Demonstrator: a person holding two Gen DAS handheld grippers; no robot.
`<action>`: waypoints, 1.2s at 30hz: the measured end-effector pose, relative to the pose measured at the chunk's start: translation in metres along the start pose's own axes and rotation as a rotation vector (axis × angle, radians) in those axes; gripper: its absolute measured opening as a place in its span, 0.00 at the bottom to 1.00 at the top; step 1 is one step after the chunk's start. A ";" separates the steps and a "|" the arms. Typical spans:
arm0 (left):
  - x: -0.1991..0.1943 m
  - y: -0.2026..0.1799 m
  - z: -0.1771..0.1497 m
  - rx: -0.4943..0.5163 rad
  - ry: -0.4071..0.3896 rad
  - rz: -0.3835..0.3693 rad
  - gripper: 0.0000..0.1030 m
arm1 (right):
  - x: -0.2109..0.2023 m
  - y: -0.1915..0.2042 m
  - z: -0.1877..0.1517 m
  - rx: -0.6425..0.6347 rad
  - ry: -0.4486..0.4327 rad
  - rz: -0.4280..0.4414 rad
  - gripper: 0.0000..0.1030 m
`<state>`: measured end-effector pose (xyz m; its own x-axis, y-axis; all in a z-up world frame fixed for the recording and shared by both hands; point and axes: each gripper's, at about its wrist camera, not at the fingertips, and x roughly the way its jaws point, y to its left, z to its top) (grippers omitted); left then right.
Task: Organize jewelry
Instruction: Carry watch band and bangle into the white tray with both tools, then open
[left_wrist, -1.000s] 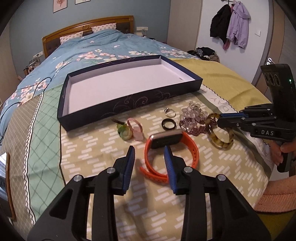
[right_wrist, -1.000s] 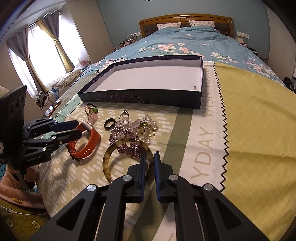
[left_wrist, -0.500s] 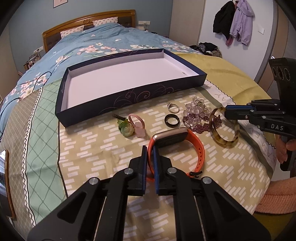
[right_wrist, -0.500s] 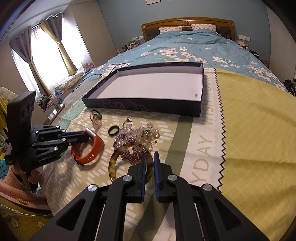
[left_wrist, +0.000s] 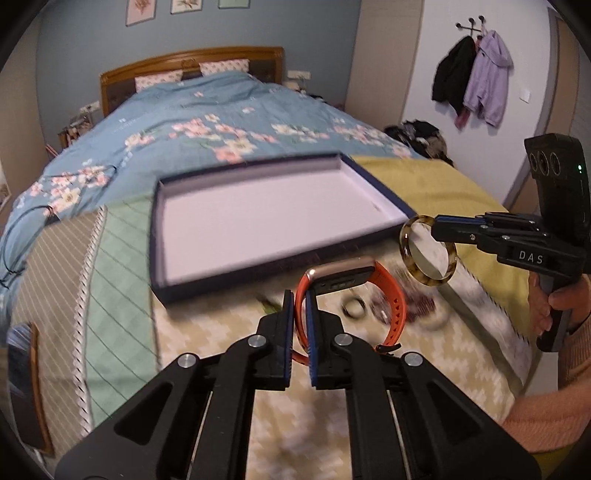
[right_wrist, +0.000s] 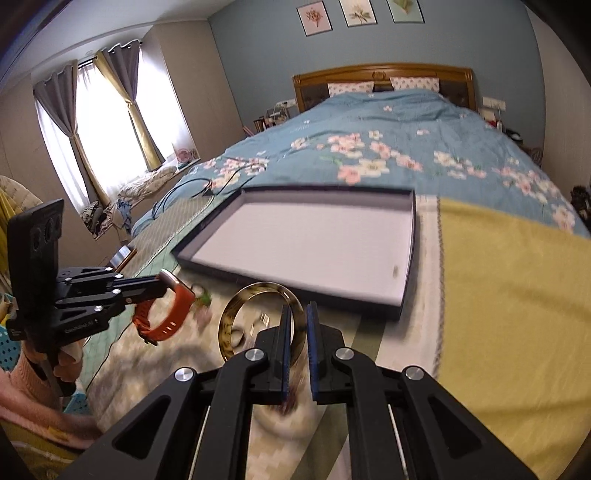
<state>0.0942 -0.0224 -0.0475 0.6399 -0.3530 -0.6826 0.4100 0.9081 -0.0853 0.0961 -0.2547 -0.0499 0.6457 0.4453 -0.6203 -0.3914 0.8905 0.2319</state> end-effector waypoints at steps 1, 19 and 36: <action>0.001 0.004 0.008 -0.002 -0.013 0.014 0.06 | 0.002 -0.001 0.007 -0.006 -0.007 -0.002 0.07; 0.079 0.060 0.099 -0.066 0.014 0.138 0.07 | 0.092 -0.033 0.097 -0.006 0.010 -0.102 0.07; 0.163 0.091 0.131 -0.095 0.123 0.167 0.07 | 0.158 -0.051 0.113 0.056 0.135 -0.136 0.07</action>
<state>0.3213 -0.0268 -0.0711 0.6074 -0.1715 -0.7757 0.2382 0.9708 -0.0282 0.2922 -0.2196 -0.0751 0.5948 0.3078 -0.7426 -0.2672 0.9470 0.1785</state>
